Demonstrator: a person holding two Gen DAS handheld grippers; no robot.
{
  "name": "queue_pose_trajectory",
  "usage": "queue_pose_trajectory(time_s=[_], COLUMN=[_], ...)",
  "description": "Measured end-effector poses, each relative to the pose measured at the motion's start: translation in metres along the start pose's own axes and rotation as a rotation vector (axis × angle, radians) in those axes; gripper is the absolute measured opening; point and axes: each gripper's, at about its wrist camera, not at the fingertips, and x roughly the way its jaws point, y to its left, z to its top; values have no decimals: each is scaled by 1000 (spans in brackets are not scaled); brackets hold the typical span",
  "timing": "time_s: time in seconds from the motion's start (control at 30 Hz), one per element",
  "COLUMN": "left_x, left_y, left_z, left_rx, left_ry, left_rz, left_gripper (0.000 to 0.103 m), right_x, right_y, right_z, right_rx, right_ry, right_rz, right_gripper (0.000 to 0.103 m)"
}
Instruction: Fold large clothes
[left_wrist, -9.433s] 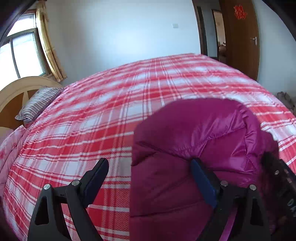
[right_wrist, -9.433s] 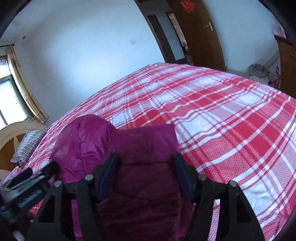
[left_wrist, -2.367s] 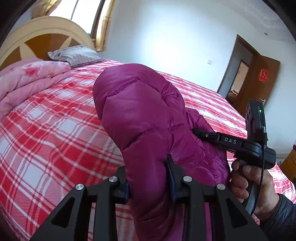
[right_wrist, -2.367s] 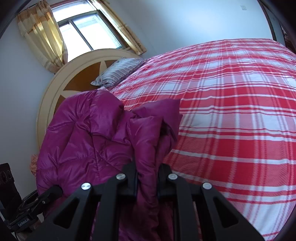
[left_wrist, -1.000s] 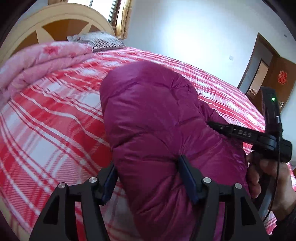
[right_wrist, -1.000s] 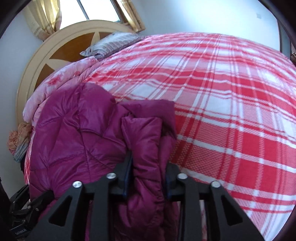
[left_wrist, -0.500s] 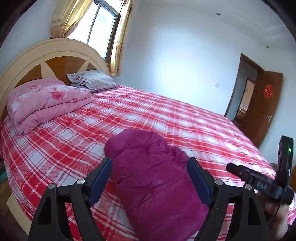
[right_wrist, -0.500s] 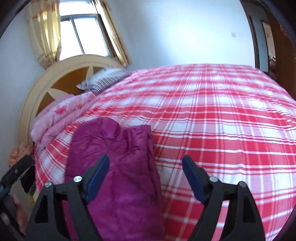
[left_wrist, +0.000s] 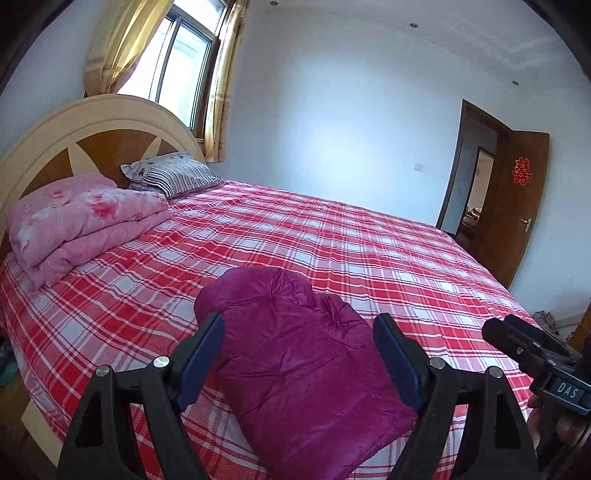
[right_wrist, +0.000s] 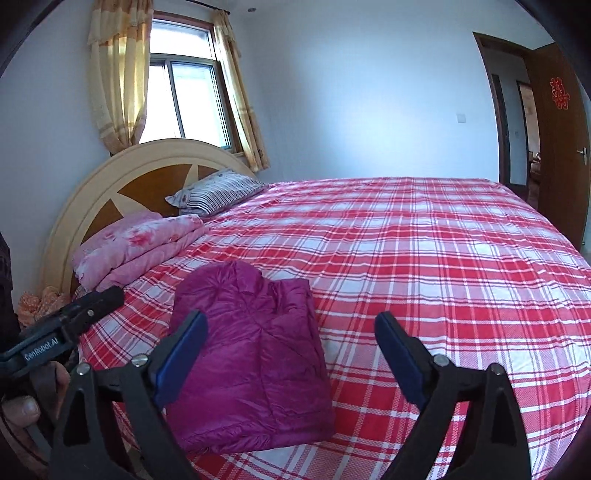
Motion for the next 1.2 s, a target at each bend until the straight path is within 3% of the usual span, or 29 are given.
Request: queue_pose_trajectory(time_s=[1.2], left_x=[-6], left_y=[-7], left_z=[0], left_rx=[42], left_ry=[-18], left_rz=[51], left_gripper=[83], right_x=[-26], right_y=[4], right_z=[-1], right_rx=[-15], right_ry=[-73], right_rz=[-16], right_gripper=[102])
